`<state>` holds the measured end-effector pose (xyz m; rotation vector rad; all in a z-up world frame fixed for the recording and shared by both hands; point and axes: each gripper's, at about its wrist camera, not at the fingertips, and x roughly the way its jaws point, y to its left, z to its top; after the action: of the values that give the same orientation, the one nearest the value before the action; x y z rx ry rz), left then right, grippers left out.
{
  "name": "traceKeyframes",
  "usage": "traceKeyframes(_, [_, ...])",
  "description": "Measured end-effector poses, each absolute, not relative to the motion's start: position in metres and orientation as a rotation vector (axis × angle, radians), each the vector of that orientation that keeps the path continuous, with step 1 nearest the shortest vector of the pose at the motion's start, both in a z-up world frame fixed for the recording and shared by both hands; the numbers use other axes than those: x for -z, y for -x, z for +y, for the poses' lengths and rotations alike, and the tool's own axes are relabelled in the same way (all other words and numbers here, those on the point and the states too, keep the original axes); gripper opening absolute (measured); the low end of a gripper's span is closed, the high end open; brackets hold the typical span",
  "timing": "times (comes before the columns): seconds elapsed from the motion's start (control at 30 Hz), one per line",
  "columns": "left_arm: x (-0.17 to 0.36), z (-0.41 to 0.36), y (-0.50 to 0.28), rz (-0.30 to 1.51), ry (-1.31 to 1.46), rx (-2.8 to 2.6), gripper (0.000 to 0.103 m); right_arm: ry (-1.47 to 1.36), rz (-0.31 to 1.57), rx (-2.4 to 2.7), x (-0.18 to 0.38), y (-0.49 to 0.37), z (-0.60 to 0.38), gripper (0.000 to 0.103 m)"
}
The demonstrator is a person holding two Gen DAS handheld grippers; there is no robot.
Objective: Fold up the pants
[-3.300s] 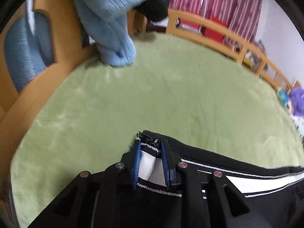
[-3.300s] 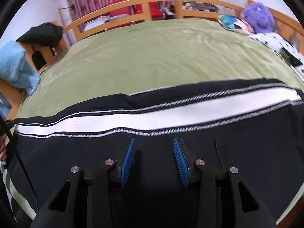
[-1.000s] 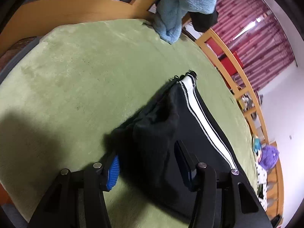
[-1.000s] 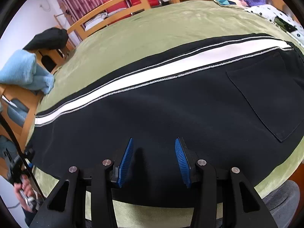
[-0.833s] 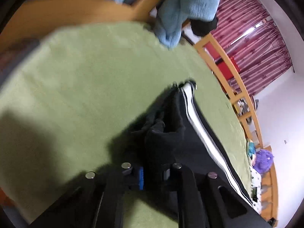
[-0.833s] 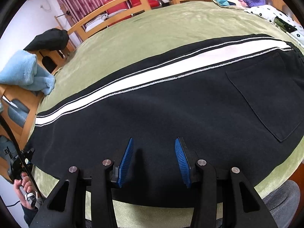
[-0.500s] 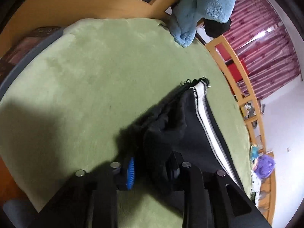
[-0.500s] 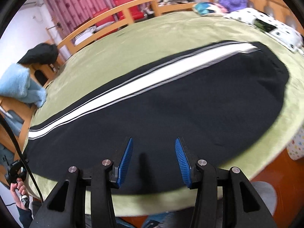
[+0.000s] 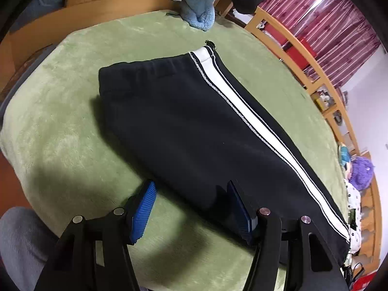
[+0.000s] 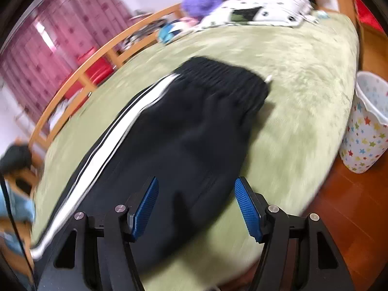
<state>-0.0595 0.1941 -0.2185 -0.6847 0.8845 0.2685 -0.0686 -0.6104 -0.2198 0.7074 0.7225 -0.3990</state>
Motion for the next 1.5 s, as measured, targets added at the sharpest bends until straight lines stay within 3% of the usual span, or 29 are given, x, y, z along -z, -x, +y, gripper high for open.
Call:
traceKeyframes(0.17, [0.214,0.181,0.042,0.911,0.595,-0.332,0.058,-0.867,0.676,0.382,0.245,0.035,-0.667,0.066])
traceKeyframes(0.3, [0.215,0.177,0.034,0.922,0.552,-0.369,0.058,-0.886,0.650,0.328,0.245,0.001,-0.681,0.082])
traceKeyframes(0.33, [0.215,0.177,0.033,0.922,0.555,-0.378,0.058,-0.897,0.647,0.336,0.244,-0.006,-0.684,0.081])
traceKeyframes(0.37, [0.215,0.177,0.033,0.920,0.565,-0.388,0.058,-0.906,0.644,0.338,0.241,-0.009,-0.684,0.078])
traceKeyframes(0.43, [0.214,0.177,0.033,0.909,0.575,-0.389,0.058,-0.881,0.622,0.261,0.220,-0.016,-0.691,0.042])
traceKeyframes(0.6, [0.211,0.176,0.041,0.881,0.612,-0.358,0.058,-0.682,0.470,0.171,0.160,-0.002,-0.687,0.038])
traceKeyframes(0.67, [0.211,0.175,0.043,0.873,0.620,-0.349,0.058,-0.727,0.530,0.211,0.178,-0.005,-0.698,0.040])
traceKeyframes(0.77, [0.213,0.178,0.046,0.866,0.617,-0.339,0.058,-0.773,0.764,0.268,0.228,-0.022,-0.704,0.046])
traceKeyframes(0.93, [0.213,0.196,0.059,0.830,0.649,-0.339,0.059,-0.778,0.701,0.329,0.235,0.014,-0.696,0.067])
traceKeyframes(1.17, [0.233,0.232,0.061,0.776,0.780,-0.258,0.062,-0.761,0.747,0.350,0.215,0.059,-0.651,0.067])
traceKeyframes(1.27, [0.241,0.237,0.047,0.764,0.789,-0.204,0.071,-0.761,0.749,0.355,0.204,0.087,-0.629,0.067])
traceKeyframes(1.33, [0.242,0.237,0.038,0.756,0.766,-0.200,0.071,-0.779,0.757,0.341,0.200,0.097,-0.610,0.067])
traceKeyframes(1.43, [0.244,0.251,0.033,0.701,0.849,-0.202,0.067,-0.772,0.780,0.330,0.192,0.102,-0.581,0.067])
traceKeyframes(1.5, [0.248,0.263,0.036,0.666,0.950,-0.212,0.050,-0.759,0.784,0.311,0.184,0.103,-0.559,0.067])
